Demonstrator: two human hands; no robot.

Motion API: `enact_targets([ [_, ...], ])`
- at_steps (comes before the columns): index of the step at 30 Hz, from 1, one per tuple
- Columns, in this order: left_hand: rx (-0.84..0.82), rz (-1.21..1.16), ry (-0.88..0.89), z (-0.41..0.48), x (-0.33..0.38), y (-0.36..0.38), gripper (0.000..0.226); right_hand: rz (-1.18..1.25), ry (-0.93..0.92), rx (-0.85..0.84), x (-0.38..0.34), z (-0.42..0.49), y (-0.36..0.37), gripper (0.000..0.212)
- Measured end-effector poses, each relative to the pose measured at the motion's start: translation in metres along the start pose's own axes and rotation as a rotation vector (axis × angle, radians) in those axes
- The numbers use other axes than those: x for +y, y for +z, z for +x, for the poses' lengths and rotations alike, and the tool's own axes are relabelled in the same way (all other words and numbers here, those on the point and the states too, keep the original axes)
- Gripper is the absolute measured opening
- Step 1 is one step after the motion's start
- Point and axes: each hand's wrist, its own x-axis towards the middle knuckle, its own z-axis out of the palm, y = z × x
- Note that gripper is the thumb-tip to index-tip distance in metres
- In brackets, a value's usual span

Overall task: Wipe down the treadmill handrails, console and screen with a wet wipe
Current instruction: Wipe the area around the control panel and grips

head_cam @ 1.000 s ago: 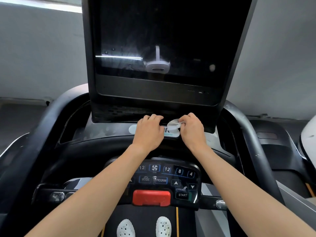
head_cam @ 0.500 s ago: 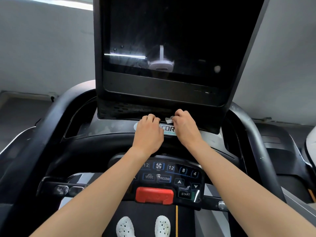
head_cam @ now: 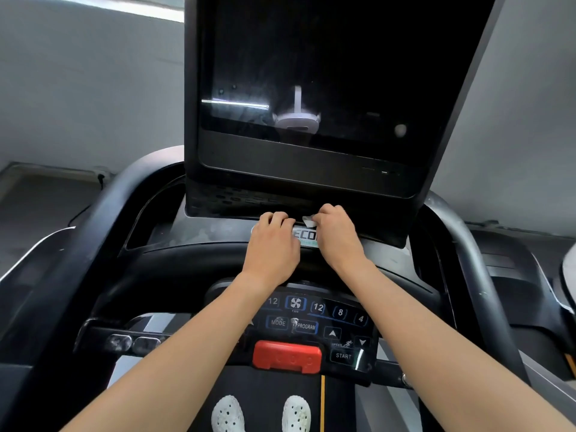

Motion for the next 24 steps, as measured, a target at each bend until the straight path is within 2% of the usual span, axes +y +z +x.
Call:
enact_targets([
  [4, 0.026, 0.02, -0.084, -0.005, -0.007, -0.004, 0.037, 0.012, 0.001, -0.045, -0.006, 0.01, 0.0, 0.027],
  [9, 0.034, 0.056, -0.083, -0.005, -0.007, -0.003, 0.033, 0.07, -0.062, -0.093, -0.021, 0.012, 0.004, 0.029],
  [15, 0.047, 0.061, -0.077, -0.006, -0.007, -0.002, 0.031, -0.043, -0.051, -0.062, 0.004, 0.002, -0.003, 0.028],
  [19, 0.04, 0.048, -0.082, -0.007, -0.007, -0.001, 0.03, -0.023, 0.0, -0.033, -0.002, 0.001, 0.001, 0.022],
  [24, 0.041, 0.045, -0.065, -0.007, -0.008, -0.002, 0.03, 0.061, -0.118, -0.082, -0.025, 0.015, 0.009, 0.03],
])
